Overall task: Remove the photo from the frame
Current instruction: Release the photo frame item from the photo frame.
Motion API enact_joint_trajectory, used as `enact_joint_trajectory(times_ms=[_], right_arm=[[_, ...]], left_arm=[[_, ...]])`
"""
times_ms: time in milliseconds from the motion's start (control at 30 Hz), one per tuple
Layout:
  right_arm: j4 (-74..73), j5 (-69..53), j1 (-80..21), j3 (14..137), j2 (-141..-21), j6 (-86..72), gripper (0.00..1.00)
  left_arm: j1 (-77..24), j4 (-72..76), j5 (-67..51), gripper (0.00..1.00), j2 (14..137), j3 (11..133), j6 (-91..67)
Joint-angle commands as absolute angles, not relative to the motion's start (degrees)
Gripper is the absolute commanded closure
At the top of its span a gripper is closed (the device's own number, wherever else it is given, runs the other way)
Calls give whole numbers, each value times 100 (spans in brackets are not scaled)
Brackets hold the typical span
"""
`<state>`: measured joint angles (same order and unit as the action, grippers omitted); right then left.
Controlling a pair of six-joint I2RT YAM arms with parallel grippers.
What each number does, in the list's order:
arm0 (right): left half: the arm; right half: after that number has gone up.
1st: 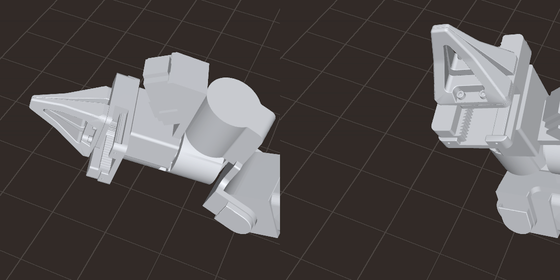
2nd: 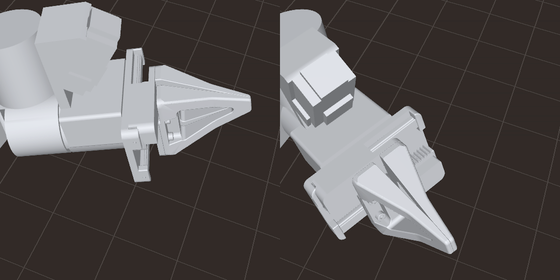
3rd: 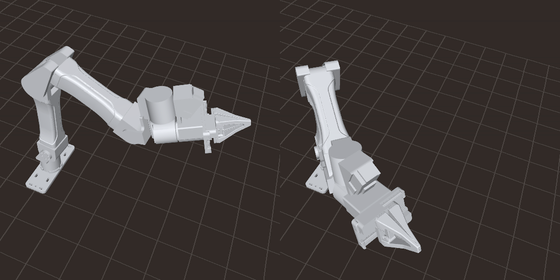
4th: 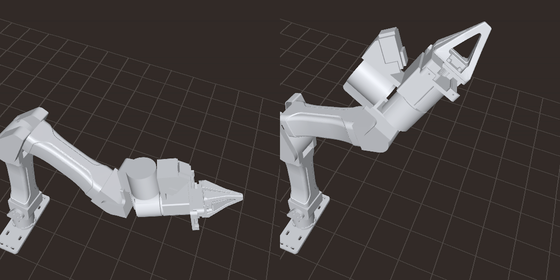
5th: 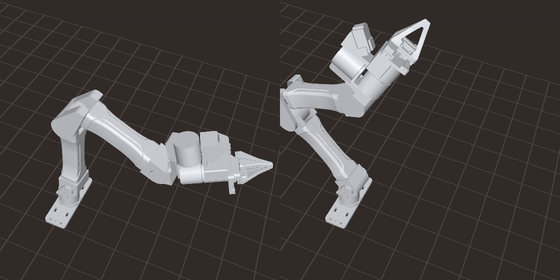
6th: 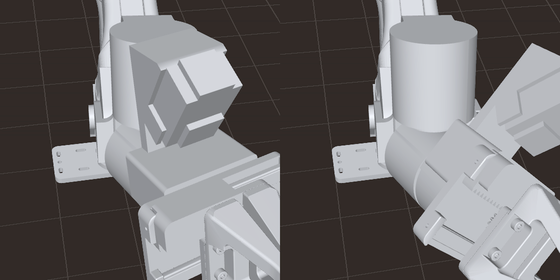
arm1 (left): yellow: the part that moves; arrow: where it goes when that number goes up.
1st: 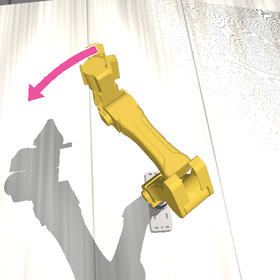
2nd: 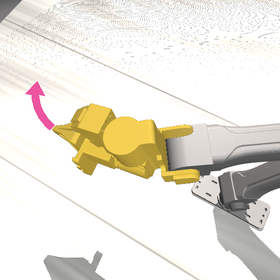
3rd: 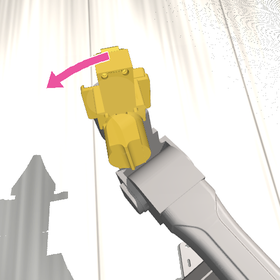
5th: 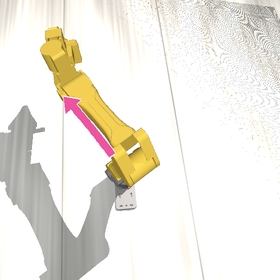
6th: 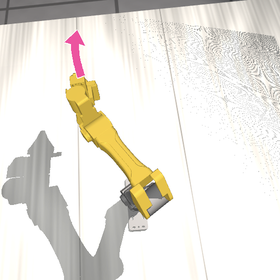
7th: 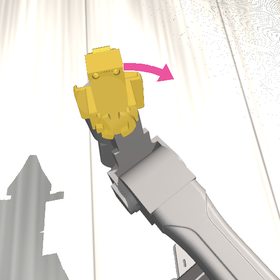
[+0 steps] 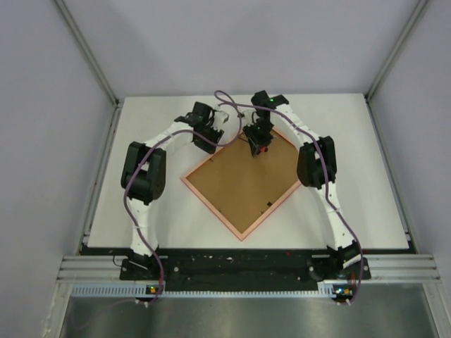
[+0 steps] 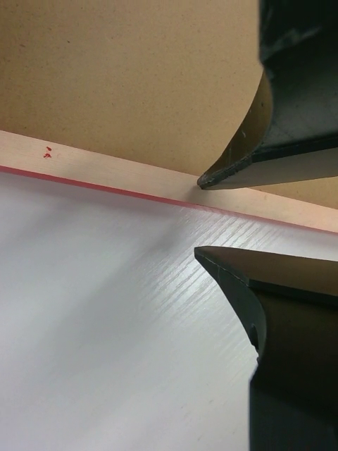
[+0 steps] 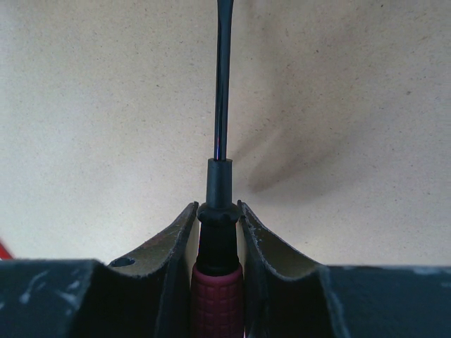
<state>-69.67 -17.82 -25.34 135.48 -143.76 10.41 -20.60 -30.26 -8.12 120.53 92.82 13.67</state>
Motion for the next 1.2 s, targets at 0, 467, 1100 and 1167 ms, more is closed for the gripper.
enact_joint_trajectory(times_ms=[0, 467, 1100, 1167], right_arm=[[-6864, -1749, -2575, 13904, -14388, 1055, 100], [-6873, -1618, -2575, 13764, -14291, 1081, 100], [-6952, -1504, -2593, 13544, -14151, 1230, 100], [-6935, -1363, -2610, 13457, -14168, 1248, 100]], left_arm=[[-2048, -3541, -1063, 57, 12383, 9579, 1476], [-2013, -3630, -1644, 46, 12137, 9439, 1318], [-2013, -3718, -1239, 79, 12349, 9492, 1266], [-2004, -3718, -1248, 79, 12349, 9501, 1248]])
